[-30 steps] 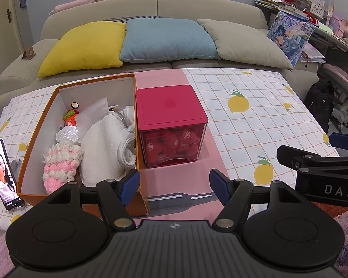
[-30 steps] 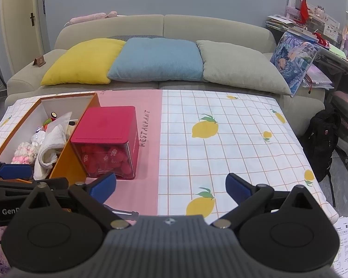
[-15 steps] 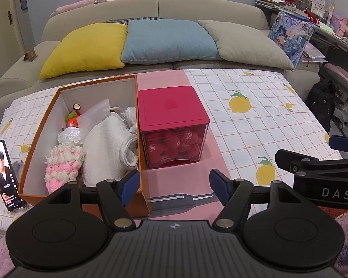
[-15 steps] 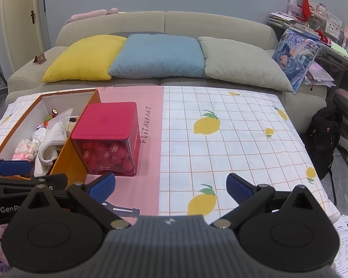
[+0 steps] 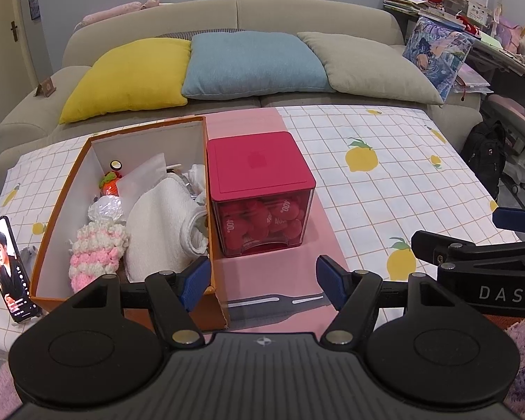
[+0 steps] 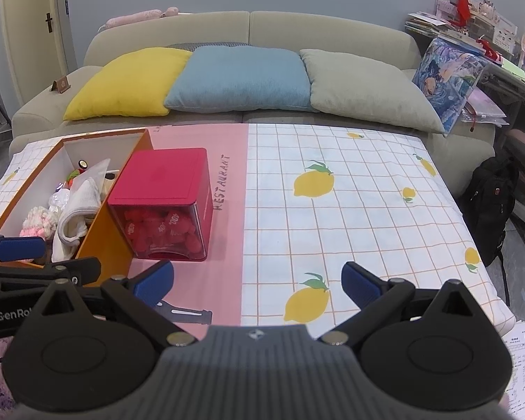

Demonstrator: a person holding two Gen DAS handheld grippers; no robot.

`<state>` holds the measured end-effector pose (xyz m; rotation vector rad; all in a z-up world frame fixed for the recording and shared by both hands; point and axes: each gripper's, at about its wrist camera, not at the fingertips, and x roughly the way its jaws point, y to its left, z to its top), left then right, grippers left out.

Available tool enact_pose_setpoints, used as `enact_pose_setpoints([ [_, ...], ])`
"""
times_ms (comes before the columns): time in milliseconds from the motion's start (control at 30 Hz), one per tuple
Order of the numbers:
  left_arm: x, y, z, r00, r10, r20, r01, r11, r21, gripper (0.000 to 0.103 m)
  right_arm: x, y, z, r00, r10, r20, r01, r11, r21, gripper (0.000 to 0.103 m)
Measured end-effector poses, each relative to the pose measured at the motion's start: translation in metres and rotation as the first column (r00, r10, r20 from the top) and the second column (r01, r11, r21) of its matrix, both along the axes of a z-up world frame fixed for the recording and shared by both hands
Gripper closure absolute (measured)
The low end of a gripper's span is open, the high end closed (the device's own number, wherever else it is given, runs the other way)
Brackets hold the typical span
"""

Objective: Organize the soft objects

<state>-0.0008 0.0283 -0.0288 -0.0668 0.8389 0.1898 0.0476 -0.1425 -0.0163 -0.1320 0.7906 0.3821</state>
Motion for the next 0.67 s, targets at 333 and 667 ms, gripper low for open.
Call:
enact_pose_setpoints([
  [333,-0.0001,0.0001,-0.0001,1.0,-0.002,0.003,0.002,1.0,0.001,0.022,-0.0002,0.0004,-0.0028,1.0,0.003,-0.01,-0.003,1.0,-0.001,0.003],
  [667,-0.0012,0.0012,-0.0003,1.0,-0.002,0.006,0.002,1.0,-0.005,0.022,0.0005,0.0,-0.0036,1.0,0.005,-0.015,-0.005,1.0,-0.001,0.003],
])
